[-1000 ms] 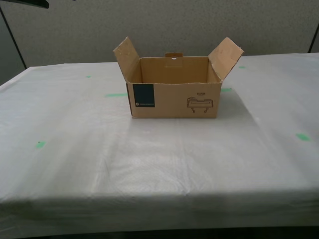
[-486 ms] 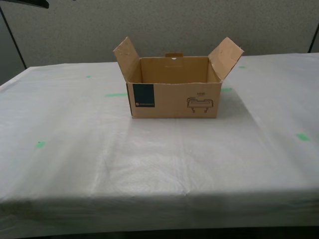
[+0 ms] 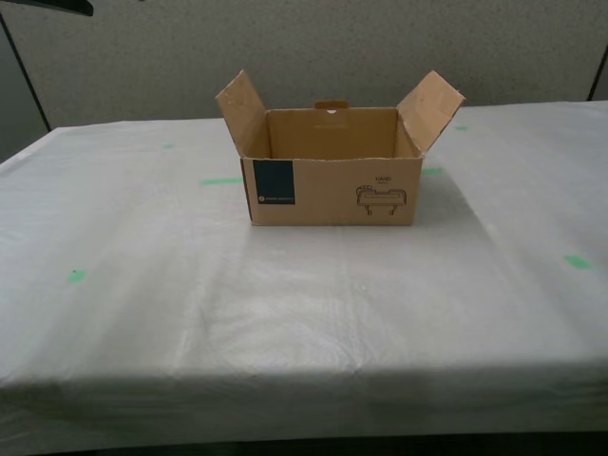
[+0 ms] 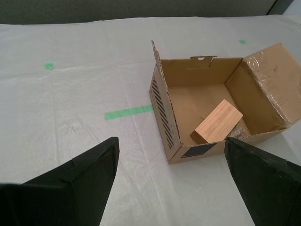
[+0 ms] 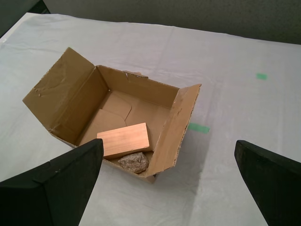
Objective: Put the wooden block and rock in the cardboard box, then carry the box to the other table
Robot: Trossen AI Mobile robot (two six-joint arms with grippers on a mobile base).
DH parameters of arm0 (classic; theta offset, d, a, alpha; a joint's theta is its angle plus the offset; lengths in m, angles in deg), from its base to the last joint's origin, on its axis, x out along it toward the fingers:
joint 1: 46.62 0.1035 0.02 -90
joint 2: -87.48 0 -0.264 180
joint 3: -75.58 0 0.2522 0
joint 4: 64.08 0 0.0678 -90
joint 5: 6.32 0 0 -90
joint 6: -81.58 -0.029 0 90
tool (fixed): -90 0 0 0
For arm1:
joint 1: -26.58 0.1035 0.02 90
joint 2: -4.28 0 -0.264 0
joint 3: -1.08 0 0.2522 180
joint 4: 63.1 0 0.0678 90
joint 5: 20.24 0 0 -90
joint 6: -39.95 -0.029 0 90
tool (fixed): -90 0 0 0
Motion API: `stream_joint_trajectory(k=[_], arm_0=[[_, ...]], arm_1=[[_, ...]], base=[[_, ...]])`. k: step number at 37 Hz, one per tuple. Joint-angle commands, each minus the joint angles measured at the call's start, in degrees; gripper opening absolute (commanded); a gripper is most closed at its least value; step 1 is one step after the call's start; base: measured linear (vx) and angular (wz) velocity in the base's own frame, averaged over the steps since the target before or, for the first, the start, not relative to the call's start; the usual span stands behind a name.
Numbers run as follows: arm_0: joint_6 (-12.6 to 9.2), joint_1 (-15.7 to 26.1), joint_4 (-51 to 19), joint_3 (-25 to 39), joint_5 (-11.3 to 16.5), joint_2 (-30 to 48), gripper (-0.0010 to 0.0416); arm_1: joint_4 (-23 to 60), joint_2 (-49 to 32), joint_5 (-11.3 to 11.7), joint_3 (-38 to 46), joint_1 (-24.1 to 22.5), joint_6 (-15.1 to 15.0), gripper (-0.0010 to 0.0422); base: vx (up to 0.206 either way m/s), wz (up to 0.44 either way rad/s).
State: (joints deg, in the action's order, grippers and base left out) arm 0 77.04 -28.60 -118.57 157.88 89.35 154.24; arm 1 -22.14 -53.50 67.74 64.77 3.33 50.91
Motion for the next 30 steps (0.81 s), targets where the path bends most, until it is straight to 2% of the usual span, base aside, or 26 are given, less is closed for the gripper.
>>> stream_joint_trajectory(k=[1,30], arm_0=[[0.07,0.07,0.0,0.07,-0.22,0.02,0.0389],[0.07,0.07,0.02,0.07,-0.24,0.02,0.0389]], arm_1=[[-0.15,0.0,0.13,0.0,0.0,-0.09,0.0304],[-0.15,0.0,0.13,0.0,0.0,-0.09,0.0304]], base=[[0.0,0.0],[0.0,0.0]])
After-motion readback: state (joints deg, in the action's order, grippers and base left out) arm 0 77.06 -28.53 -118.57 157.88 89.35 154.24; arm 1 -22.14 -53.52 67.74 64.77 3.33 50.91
